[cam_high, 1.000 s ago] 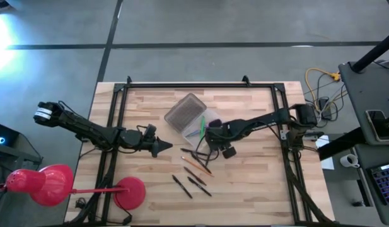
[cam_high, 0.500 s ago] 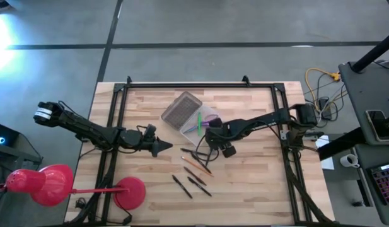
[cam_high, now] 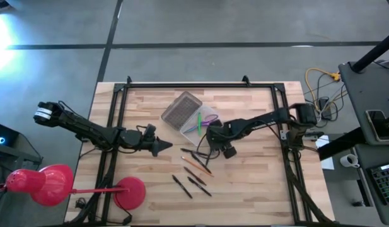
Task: Pick & place school supplies into a supply box
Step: Put the purple pen into the supply box
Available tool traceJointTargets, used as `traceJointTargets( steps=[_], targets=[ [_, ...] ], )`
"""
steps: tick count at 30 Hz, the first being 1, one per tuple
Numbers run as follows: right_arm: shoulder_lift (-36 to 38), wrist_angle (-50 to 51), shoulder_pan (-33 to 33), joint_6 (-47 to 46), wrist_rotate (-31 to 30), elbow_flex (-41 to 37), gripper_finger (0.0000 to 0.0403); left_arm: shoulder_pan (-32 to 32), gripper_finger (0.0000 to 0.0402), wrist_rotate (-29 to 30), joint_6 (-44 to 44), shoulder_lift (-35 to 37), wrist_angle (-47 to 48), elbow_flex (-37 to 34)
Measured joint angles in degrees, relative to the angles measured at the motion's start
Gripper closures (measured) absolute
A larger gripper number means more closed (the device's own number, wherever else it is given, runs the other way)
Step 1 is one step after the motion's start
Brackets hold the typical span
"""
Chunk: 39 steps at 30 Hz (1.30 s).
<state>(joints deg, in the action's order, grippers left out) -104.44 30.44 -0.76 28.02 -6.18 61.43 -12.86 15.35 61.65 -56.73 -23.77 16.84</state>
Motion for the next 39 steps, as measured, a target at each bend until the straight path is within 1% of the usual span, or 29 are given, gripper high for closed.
traceJointTargets(
  steps=[4, 7, 14, 17, 22, 26, 29, 36, 39],
  targets=[
    [-0.7, 0.5, -2.5, -1.0, 4.5, -0.1, 0.0234, 0.0, 0.0401, 0.2, 0.0, 0.0, 0.0, 0.0],
    [-1.8, 1.4, -3.6, -3.8, 5.7, 0.1, 0.0243, 0.0, 0.0401, 0.2, 0.0, 0.0, 0.0, 0.0],
    [-2.8, 2.2, -3.6, -4.1, 6.3, 0.0, 0.0273, 0.0, 0.0401, 0.2, 0.0, 0.0, 0.0, -0.1],
    [-2.8, 2.4, -3.6, -4.7, 6.4, 0.0, 0.0294, 0.0, 0.0401, 0.2, 0.0, 0.0, 0.0, -0.1],
    [-2.8, 2.9, -3.6, -5.6, 6.7, -0.3, 0.0346, 0.0, 0.0401, 0.4, 0.0, 0.0, 0.0, -0.1],
    [-2.9, 3.4, -3.6, -8.3, 6.9, -0.3, 0.0377, 0.0, 0.0401, 1.4, 0.0, 0.0, 0.0, -0.1],
    [-2.9, 5.2, -3.4, -9.6, 6.7, 0.0, 0.0383, 0.0, 0.0401, 1.5, 0.0, 0.0, 0.0, -0.1],
    [-1.1, 17.5, -0.4, -7.8, 6.0, 3.5, 0.0385, 0.0, 0.0401, 1.5, 0.0, 0.0, 0.0, -0.1],
    [1.9, 16.3, 0.2, -6.7, 5.9, 6.7, 0.0386, 0.0, 0.0401, 1.4, 0.5, 0.0, 0.0, -0.1]
  ],
)
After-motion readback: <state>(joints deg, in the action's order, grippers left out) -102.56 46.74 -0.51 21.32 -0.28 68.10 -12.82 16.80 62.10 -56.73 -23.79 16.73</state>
